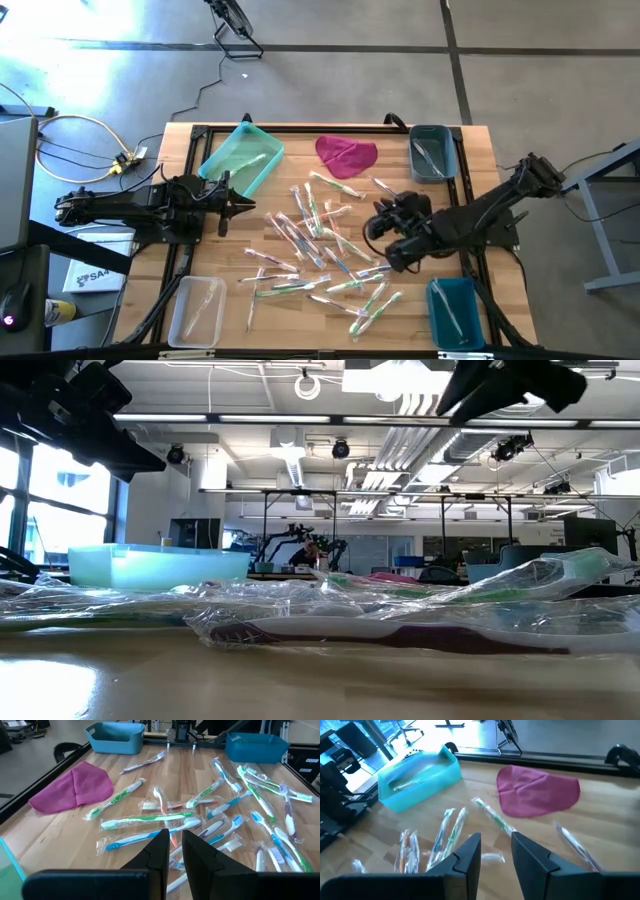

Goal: Pick & Place Toothbrushes
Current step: Put the green toothbrush to the green bin

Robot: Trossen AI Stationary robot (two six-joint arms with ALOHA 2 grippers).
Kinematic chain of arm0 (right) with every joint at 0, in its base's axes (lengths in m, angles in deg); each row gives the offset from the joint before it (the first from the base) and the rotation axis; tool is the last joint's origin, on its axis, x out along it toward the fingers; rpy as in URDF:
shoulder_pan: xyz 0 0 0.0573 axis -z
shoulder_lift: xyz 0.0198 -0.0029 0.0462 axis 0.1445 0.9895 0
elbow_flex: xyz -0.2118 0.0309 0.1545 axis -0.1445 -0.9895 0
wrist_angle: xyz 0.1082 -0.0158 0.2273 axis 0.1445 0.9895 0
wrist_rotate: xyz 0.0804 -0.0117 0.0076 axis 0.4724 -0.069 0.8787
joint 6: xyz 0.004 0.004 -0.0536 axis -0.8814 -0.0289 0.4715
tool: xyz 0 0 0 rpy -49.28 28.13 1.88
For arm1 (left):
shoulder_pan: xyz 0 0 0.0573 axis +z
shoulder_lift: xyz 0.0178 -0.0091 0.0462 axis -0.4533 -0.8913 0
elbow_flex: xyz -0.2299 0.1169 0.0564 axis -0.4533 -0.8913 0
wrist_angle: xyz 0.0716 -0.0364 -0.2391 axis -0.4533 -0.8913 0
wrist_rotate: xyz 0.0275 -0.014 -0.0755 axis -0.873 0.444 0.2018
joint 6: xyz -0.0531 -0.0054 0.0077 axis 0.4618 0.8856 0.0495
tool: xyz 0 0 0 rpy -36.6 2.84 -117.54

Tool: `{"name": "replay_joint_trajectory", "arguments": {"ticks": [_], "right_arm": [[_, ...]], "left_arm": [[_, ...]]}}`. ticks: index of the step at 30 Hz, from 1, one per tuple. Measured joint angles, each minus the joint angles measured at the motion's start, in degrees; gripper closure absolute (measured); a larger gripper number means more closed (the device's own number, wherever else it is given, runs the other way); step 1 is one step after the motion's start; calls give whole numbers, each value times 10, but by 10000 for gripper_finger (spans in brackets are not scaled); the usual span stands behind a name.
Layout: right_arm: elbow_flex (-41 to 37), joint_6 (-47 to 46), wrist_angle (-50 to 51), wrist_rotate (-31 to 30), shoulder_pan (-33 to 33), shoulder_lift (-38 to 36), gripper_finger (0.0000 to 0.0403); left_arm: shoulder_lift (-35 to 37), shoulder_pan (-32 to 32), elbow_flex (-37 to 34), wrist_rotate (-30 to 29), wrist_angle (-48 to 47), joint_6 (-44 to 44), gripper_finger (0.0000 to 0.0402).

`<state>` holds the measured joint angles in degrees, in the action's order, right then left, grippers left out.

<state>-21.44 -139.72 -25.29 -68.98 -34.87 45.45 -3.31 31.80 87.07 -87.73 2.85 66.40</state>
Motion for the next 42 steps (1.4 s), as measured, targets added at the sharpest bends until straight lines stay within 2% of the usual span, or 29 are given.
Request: {"name": "replay_joint_trajectory", "arguments": {"ticks": [6,10,13,18,25,37,42], "right_arm": [[0,139,-89,7,44,12,302],[-1,207,-112,46,68,17,302],[-1,215,-118,65,85,24,302],[-1,216,-121,65,103,35,302],[-1,273,-128,80,128,51,302],[-1,277,-140,79,179,100,302],[-1,328,-160,92,214,124,302]], "left_arm": [[0,0,0,0,0,0,352],[0,0,0,0,0,0,352],[0,0,0,-1,0,0,352],[0,0,0,-1,1,-5,352],[0,0,0,-5,2,-15,352],[0,0,-1,-6,18,-14,352],[0,0,-1,-6,16,-28,352]]}}
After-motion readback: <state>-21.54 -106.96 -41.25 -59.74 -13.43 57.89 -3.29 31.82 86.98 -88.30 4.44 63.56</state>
